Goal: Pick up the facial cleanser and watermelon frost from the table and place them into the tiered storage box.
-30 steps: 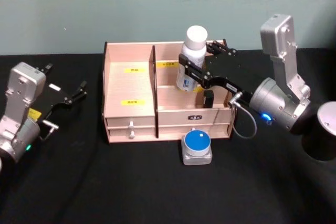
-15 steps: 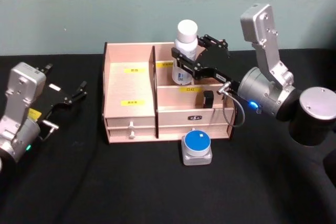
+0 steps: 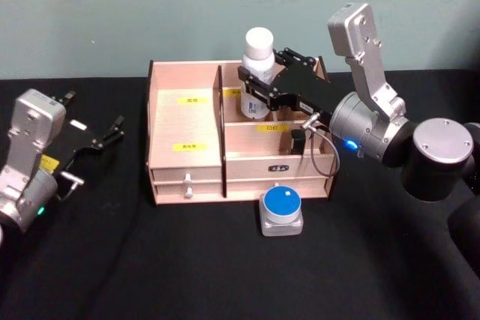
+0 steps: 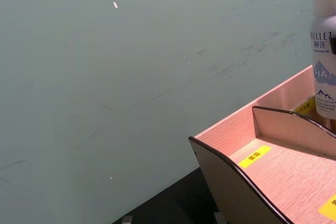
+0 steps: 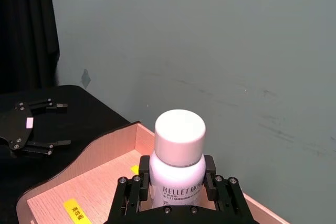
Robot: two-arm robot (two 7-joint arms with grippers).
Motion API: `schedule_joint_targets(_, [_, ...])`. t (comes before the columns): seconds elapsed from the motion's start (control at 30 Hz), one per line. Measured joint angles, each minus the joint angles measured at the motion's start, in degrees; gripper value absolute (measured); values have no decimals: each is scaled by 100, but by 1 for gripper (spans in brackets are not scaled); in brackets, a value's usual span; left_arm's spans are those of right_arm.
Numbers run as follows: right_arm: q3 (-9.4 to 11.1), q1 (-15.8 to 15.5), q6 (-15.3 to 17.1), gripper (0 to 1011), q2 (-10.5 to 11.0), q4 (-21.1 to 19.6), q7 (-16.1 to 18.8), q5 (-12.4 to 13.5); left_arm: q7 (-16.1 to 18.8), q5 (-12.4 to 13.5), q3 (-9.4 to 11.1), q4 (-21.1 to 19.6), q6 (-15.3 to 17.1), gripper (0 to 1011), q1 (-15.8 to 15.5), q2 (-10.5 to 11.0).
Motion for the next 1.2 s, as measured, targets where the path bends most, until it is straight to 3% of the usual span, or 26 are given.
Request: schedule_joint_targets(1.2, [-96, 91, 134, 601, -138, 455, 69, -170, 0, 0, 0, 0, 0, 1001, 0, 0])
